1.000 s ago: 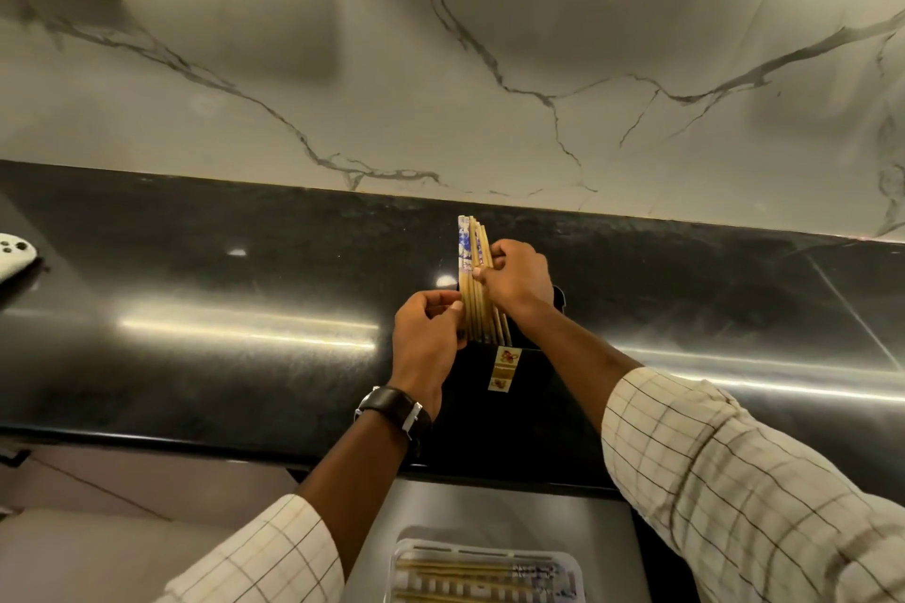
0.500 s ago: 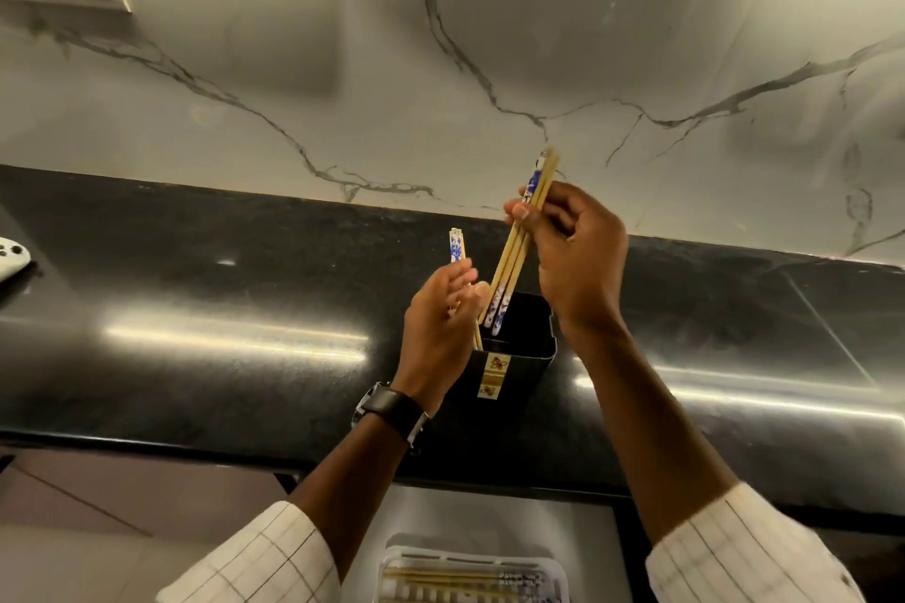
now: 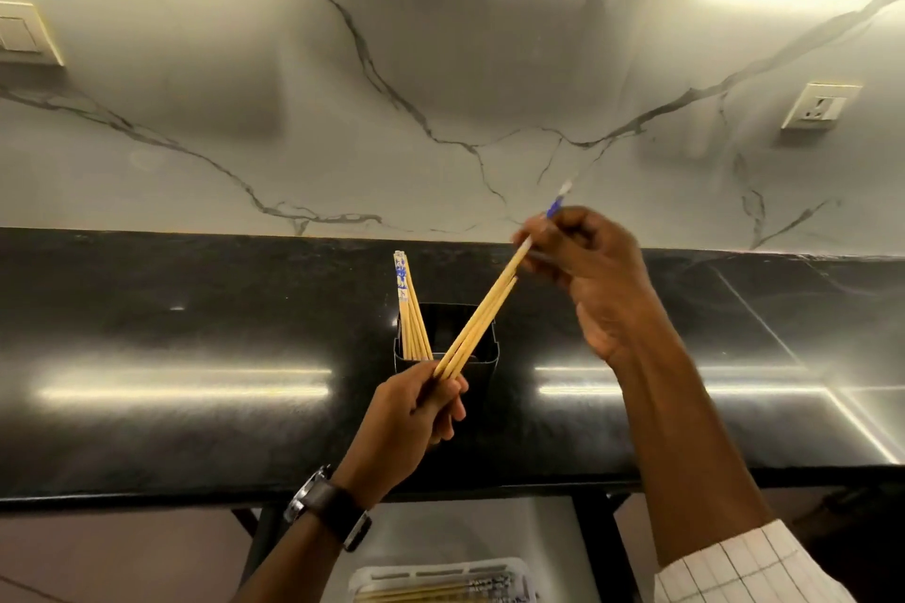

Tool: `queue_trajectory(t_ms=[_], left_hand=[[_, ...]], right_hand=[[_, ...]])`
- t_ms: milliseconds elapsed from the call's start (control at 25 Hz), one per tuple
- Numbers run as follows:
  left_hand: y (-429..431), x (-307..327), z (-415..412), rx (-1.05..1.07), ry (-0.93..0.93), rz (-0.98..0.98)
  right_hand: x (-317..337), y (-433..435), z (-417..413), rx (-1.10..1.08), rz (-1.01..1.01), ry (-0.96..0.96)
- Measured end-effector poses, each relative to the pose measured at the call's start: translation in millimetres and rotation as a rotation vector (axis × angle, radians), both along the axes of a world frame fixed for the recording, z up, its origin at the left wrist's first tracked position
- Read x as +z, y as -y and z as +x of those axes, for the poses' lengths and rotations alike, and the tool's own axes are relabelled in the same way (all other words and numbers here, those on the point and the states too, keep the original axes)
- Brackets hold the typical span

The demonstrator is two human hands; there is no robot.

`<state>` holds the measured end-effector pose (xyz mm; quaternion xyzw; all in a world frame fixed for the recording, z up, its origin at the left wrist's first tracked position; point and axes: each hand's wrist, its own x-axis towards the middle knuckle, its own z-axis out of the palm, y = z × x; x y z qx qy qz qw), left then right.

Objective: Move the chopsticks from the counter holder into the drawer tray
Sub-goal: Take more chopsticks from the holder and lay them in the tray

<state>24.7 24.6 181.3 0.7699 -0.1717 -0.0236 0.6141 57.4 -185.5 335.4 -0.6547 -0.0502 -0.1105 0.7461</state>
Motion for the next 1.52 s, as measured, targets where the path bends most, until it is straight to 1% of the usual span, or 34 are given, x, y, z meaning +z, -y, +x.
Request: queue_trajectory(t_ms=[80,160,240,320,360,440,600,720,760,800,920,960,1000,1120,1200,1320,1440,1520], left_hand=[[-2,-5,-13,0.080,-0.102,-0.078],[1,0,-20,0.169,-0.227,-0.277],[10,14,-23,0.220,-0.332,-0.512],[20,26,-25,0.249,-0.399,-0.713],[24,31,-27,0.259,-0.425,-0.788],[30,32,-32,0.281,-0.454,-0.864],[31,25,-42,0.357,-0.452,-0.909],[39,22,-46,0.417,-0.417,-0.919],[43,22,-48,0.434,-0.403,-0.910],[46,21,-49,0.451,-0.387,-0.902],[44,16,-55,0.541,-0.325,-0.933],[42,12,-58,0.568,-0.309,-0.941],[42,7,-61,0.572,-0.309,-0.928],[50,-9,-75,0.509,-0.401,-0.874],[50,-19,-81,0.550,-0.433,-0.901],[41,-37,-84,0.696,-0.412,-0.856],[38,-65,-97,0.757,-0.480,-0.829],[34,-86,-108,0.758,-0.564,-0.797]], right_hand=[[3,14,-8,-0.134,0.235,0.070],[-12,13,-23,-0.203,0.403,0.058],[-47,-9,-45,-0.245,0.515,-0.017],[-87,-40,-70,-0.288,0.544,-0.151],[-105,-55,-81,-0.321,0.526,-0.238],[-134,-78,-99,-0.396,0.447,-0.371],[-150,-95,-117,-0.442,0.361,-0.416],[-155,-104,-123,-0.333,0.308,-0.496],[-156,-108,-125,-0.297,0.338,-0.532],[-156,-111,-123,-0.283,0.412,-0.574],[-149,-101,-114,-0.343,0.761,-0.796],[-148,-94,-111,-0.354,0.835,-0.849],[-149,-90,-110,-0.331,0.856,-0.868],[-157,-92,-119,-0.167,0.842,-0.874],[-167,-94,-126,-0.173,0.869,-0.909],[-180,-93,-141,-0.230,0.836,-0.973],[-197,-103,-163,-0.128,0.792,-1.013],[-214,-102,-171,-0.165,0.738,-1.056]])
